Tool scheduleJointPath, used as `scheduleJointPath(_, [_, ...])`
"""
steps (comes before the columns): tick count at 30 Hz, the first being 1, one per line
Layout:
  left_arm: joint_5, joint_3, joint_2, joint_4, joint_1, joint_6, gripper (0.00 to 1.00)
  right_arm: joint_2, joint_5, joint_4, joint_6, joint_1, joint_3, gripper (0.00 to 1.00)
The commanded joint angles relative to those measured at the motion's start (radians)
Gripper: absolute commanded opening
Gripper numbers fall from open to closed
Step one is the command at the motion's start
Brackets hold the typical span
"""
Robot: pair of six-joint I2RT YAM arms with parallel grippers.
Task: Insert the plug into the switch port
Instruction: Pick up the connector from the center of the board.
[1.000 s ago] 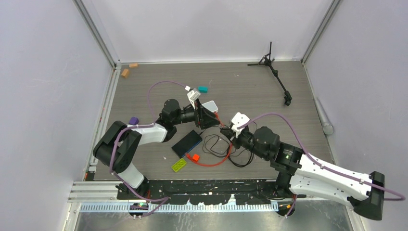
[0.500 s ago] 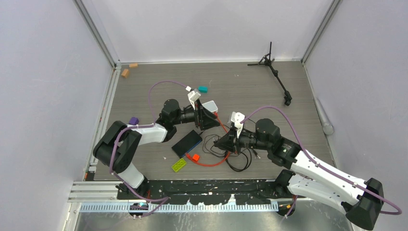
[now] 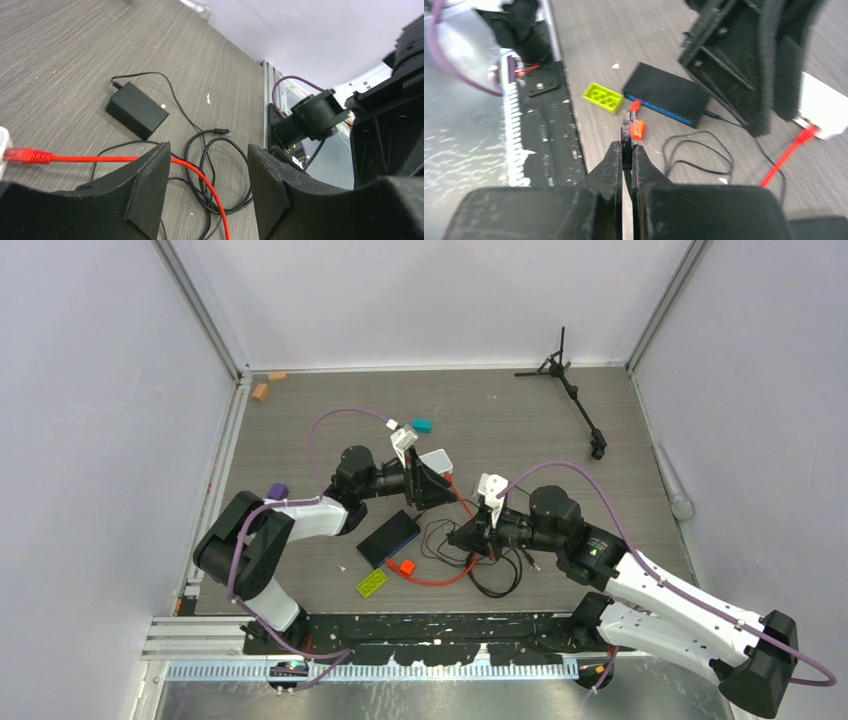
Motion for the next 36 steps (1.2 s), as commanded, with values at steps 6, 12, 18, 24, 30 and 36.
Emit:
scheduleJointPath(6, [-0.406,0.037,-0.189,-0.371,0.056,0.037,0.67,-0.054,0.511,-0.035,-0.076,0.04,0.038,0.0])
scheduleJointPath(12, [-0.671,0.091,-0.438,-0.669,0.04,-0.014,0.77,0.067,0.933,-0.094,-0.144,0.22,0.113,0.01])
scheduleJointPath(18, [-0.943,0.15,-0.587,-0.895,-0.152,-0.002,0.83,0.157,0.945,0.02,-0.065,0.24,0.139,0.01])
scheduleJointPath(24, [-1.017,0.109,-0.614,-0.919,-0.25,-0.056,0.84,0.171,0.882,0.079,-0.004,0.24,0.17,0.0])
scheduleJointPath(30, [-1.022,0.112,-0.592,-0.891,-0.318,-0.053,0.83,0.169,0.817,0.115,0.048,0.24,0.177,0.01])
scheduleJointPath(36, [-1.008,0.125,-0.566,-0.862,-0.376,-0.046,0.83,0.168,0.792,0.123,0.07,0.241,0.184,0.0])
